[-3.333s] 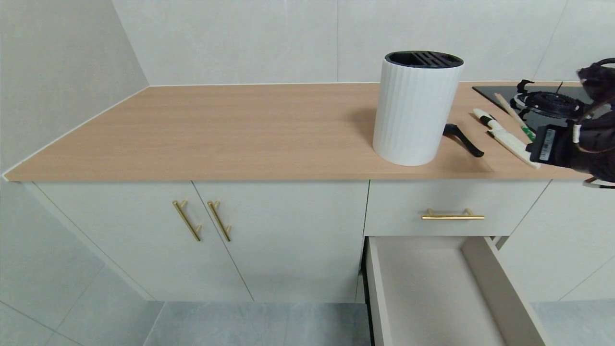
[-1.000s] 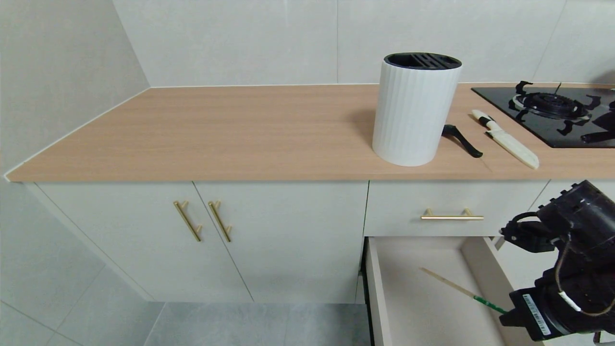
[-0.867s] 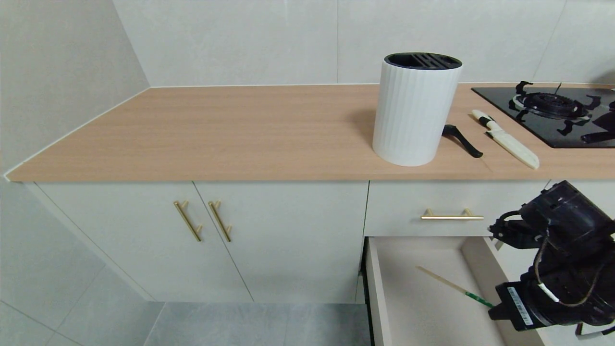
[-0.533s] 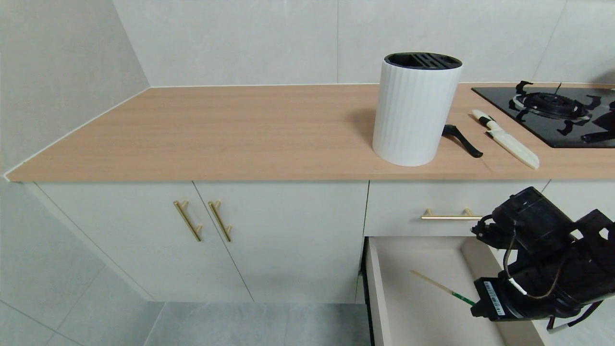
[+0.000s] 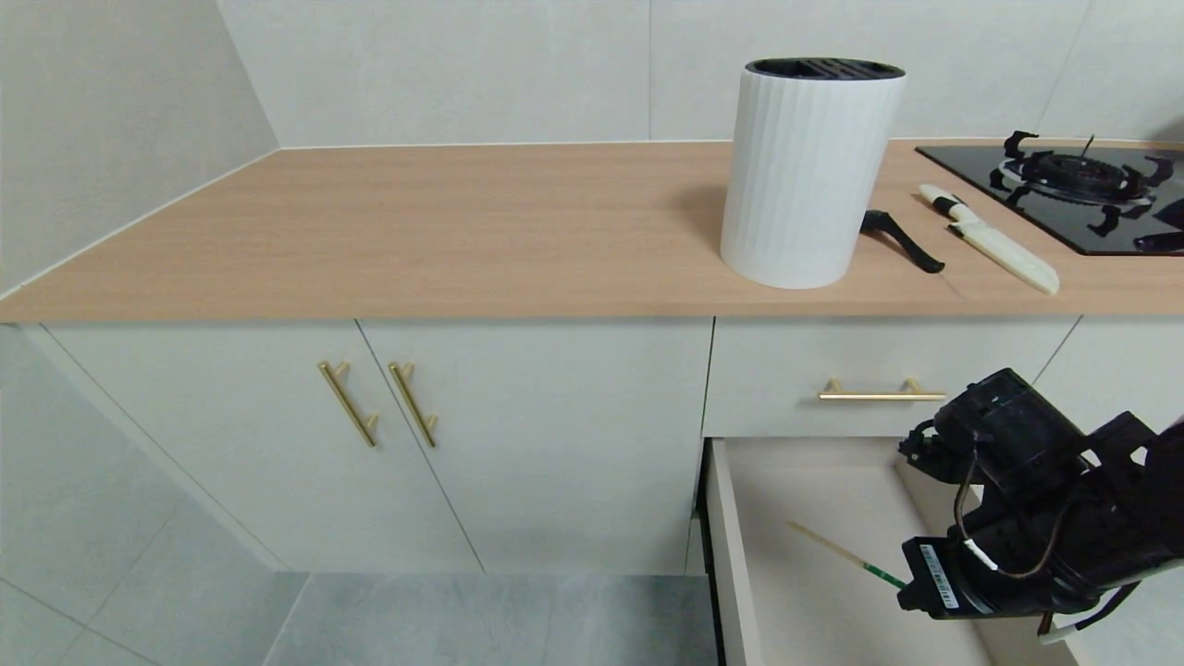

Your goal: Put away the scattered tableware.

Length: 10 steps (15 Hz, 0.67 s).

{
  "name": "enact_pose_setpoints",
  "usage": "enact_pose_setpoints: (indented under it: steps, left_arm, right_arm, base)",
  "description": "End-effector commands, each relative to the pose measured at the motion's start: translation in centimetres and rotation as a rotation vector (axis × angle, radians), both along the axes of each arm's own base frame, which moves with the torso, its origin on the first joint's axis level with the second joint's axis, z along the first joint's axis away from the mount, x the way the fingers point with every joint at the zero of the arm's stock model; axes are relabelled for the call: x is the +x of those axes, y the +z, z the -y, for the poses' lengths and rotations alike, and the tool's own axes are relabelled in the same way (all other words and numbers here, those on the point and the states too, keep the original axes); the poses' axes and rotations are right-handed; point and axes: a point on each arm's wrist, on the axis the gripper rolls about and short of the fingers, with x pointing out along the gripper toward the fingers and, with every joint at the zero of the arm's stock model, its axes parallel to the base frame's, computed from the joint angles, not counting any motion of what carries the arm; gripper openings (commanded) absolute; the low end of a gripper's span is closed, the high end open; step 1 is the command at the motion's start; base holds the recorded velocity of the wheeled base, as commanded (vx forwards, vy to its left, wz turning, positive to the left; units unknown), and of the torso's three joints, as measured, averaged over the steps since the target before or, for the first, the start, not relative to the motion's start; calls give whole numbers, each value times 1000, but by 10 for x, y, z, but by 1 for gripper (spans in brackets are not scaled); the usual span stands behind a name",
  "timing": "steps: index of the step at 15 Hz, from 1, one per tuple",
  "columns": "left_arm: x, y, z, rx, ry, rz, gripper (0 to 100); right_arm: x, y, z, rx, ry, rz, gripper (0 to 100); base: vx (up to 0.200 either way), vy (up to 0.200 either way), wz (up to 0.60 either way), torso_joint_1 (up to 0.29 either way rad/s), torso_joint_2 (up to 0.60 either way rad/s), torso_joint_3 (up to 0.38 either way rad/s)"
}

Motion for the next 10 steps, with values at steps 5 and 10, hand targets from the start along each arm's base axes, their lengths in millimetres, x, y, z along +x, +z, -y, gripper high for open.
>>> enact_pose_setpoints:
  steps: [5, 10]
  left_arm:
    - [0, 0, 0, 0, 1, 0, 100]
    - [0, 0, 0, 0, 1, 0, 100]
  right_arm:
    - [0, -1, 0, 10, -1, 27, 0]
    - [-2, 1, 1, 20, -1, 46, 0]
  base:
    - [0, 0, 0, -199, 462, 262]
    - [0, 0, 0, -177, 435, 252]
